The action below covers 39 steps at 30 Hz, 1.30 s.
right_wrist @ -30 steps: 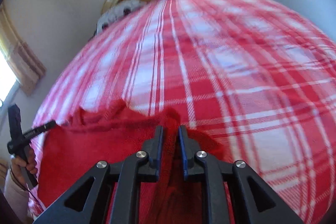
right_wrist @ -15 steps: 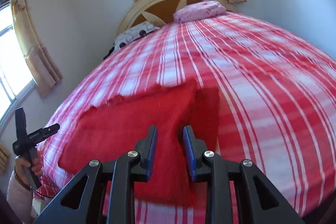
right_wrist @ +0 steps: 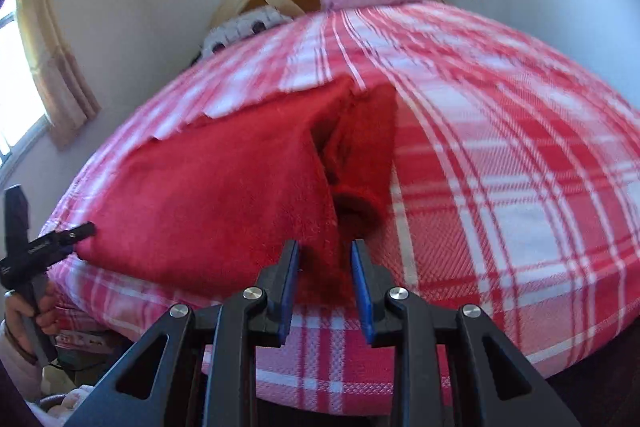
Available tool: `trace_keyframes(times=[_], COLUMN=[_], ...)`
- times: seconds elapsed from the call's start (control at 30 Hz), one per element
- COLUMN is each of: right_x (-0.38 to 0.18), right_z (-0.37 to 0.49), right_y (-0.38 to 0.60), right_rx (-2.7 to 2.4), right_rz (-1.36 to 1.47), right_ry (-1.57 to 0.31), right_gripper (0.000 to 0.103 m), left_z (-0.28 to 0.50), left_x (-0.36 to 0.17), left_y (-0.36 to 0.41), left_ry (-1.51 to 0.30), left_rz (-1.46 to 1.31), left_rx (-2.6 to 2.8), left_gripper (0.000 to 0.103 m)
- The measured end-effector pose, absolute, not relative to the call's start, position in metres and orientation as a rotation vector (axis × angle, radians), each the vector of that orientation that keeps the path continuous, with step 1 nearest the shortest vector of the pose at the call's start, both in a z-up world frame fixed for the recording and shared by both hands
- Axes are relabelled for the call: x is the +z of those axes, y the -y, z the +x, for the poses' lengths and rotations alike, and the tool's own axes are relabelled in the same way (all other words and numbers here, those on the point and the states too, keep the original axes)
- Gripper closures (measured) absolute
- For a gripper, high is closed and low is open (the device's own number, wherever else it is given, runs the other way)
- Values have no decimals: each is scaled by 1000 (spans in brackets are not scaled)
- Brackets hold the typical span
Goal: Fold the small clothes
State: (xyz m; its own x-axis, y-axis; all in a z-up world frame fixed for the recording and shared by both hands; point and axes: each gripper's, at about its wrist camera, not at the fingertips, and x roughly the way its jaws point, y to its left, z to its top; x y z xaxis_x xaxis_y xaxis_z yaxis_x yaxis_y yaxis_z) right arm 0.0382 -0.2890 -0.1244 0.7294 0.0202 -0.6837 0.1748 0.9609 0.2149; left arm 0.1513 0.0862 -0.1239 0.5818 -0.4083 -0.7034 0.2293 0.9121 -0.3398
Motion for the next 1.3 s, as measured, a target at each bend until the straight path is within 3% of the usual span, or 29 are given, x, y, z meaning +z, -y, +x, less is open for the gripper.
trace_keyframes(times=[0.07, 0.13, 0.2, 0.7, 1.0, 1.23, 1.3], right_x=[-130, -131, -131, -132, -80, -110, -124], right_z=[37, 35, 34, 16, 39, 92, 94], right_y=[292, 293, 293, 290, 260, 252, 261], right_rx=[-73, -53, -70, -88, -52, -104, -94], right_rz=[317, 351, 322, 318, 185, 166, 212], right_ry=[-740, -729, -758, -792, -610, -679, -703], right_gripper=[76, 89, 91, 91, 89, 89, 89], left_z=[151, 150, 150, 144, 157, 182, 186], left_x=[-123, -123, -124, -115, -82, -112, -122], left_y=[-81, -79, -78, -106, -85, -60, -62], left_ry=[-869, -865, -860, -827, -736, -822, -845], left_rz=[-183, -161, -147, -209, -141, -100, -119], left_rx=[-362, -356, -354, -327, -323, -249, -242], left_gripper=[35, 35, 35, 35, 35, 35, 29])
